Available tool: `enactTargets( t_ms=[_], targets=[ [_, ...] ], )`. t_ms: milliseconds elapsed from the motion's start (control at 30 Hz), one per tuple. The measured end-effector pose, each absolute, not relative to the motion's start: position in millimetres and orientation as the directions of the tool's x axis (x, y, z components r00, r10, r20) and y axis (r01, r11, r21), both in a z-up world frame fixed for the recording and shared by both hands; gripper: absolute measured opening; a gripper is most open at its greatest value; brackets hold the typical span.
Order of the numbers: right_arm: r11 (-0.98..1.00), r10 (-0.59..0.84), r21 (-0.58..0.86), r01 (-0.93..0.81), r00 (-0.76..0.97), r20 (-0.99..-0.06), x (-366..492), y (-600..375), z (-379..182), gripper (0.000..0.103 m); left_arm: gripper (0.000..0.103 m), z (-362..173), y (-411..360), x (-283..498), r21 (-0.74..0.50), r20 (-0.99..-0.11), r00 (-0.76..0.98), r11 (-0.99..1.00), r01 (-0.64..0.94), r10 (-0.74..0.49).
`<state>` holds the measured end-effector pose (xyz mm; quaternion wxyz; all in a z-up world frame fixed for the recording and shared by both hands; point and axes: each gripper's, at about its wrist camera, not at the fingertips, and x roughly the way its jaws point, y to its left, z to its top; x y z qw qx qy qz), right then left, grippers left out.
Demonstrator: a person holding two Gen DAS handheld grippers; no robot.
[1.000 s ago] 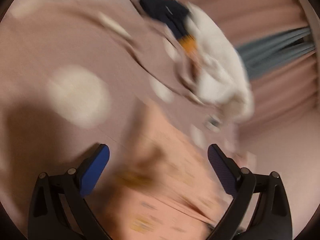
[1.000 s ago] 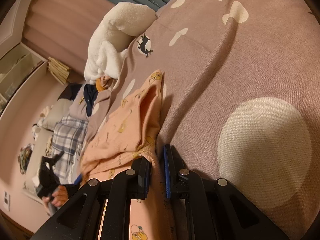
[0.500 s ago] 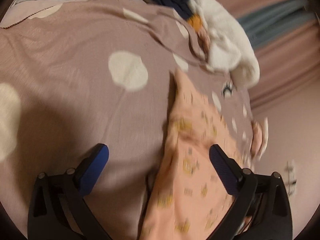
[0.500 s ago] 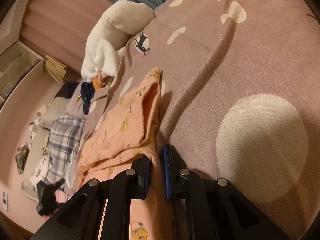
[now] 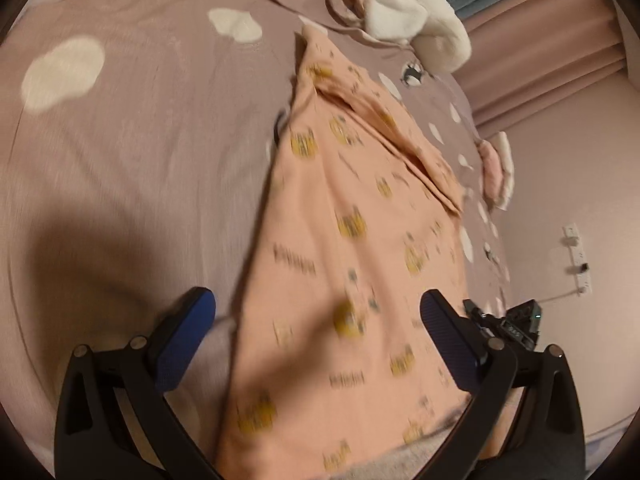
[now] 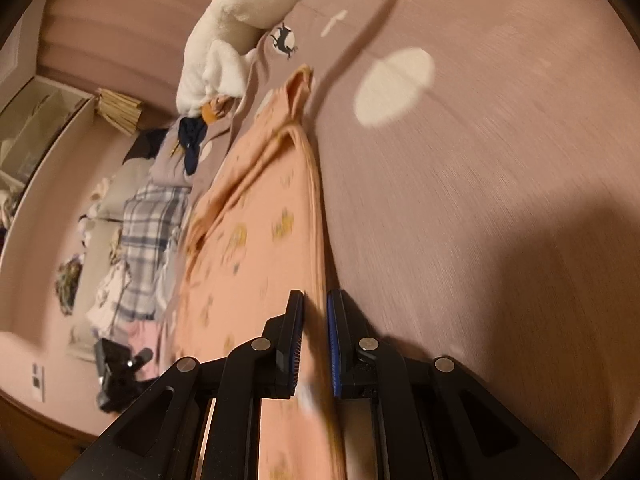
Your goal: Fold small clothes
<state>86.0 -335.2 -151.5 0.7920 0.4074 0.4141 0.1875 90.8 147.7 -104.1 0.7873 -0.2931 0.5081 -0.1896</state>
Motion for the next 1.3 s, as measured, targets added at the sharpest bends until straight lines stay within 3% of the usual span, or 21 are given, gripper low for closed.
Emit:
enactTargets(
  t_ms=[100, 200, 267, 367, 500, 633, 733, 833, 1000, 1033, 1100, 1167, 1233, 1300],
  targets=[
    [0.597, 0.638, 0.8, 0.063, 0.568, -0.52, 66.6, -333.0, -150.8, 0.009, 0.102, -105.2, 150.9, 76.5, -0.682, -0.672, 0.39, 0.731, 0.004, -0.629],
    [0.596, 0.646, 0.801, 0.06, 0.556, -0.522, 49.1, -326.6, -147.4, 0.019, 0.102, -106.9, 153.2, 60.7, -0.72, -0.646, 0.364, 0.694, 0.0, -0.671],
    [0.587, 0.659, 0.809, 0.043, 0.555, -0.507, 40.5, -321.5, -143.0, 0.035, 0.102, -108.1, 152.3, 52.2, -0.741, -0.629, 0.346, 0.672, 0.004, -0.696],
    [0.569, 0.681, 0.822, 0.033, 0.542, -0.493, 31.7, -313.7, -137.6, 0.051, 0.102, -108.3, 152.6, 43.0, -0.775, -0.596, 0.321, 0.632, 0.01, -0.736],
    [0.594, 0.689, 0.804, 0.01, 0.509, -0.516, 22.2, -302.8, -137.2, 0.053, 0.102, -110.6, 152.5, 35.3, -0.813, -0.559, 0.303, 0.582, -0.016, -0.772],
    [0.536, 0.714, 0.843, 0.035, 0.513, -0.475, 9.5, -306.6, -145.4, 0.054, 0.101, -117.9, 148.8, 25.1, -0.858, -0.504, 0.258, 0.511, -0.046, -0.824],
    [0.511, 0.727, 0.859, 0.028, 0.52, -0.449, 3.3, -306.4, -149.0, 0.054, 0.1, -115.1, 146.0, 20.8, -0.849, -0.515, 0.281, 0.527, -0.036, -0.81],
    [0.517, 0.714, 0.856, 0.031, 0.536, -0.451, 0.5, -305.0, -148.2, 0.054, 0.09, -111.8, 145.4, 23.8, -0.83, -0.547, 0.304, 0.554, -0.073, -0.78],
    [0.554, 0.69, 0.832, 0.021, 0.548, -0.473, 0.5, -299.3, -144.4, 0.052, 0.039, -107.1, 140.0, 29.2, -0.715, -0.679, 0.313, 0.694, -0.078, -0.664],
    [0.566, 0.683, 0.824, 0.016, 0.551, -0.48, -0.4, -296.9, -144.1, 0.048, 0.036, -107.6, 141.1, 29.3, -0.709, -0.685, 0.324, 0.7, -0.089, -0.653],
    [0.6, 0.656, 0.799, 0.029, 0.555, -0.512, 0.1, -291.4, -144.5, 0.036, 0.015, -110.8, 144.8, 29.3, -0.698, -0.698, 0.337, 0.706, -0.12, -0.632],
    [0.622, 0.629, 0.782, 0.047, 0.565, -0.534, -0.6, -288.7, -145.7, 0.019, 0.006, -115.8, 149.1, 28.5, -0.687, -0.709, 0.351, 0.712, -0.146, -0.612],
    [0.64, 0.606, 0.766, 0.051, 0.579, -0.545, -3.1, -287.4, -145.1, 0.01, 0.004, -117.8, 151.9, 27.1, -0.692, -0.702, 0.369, 0.705, -0.154, -0.609],
    [0.655, 0.589, 0.754, 0.045, 0.595, -0.548, -4.7, -285.1, -142.4, 0.008, 0.003, -116.9, 153.6, 26.0, -0.691, -0.702, 0.38, 0.706, -0.158, -0.602]
  ],
)
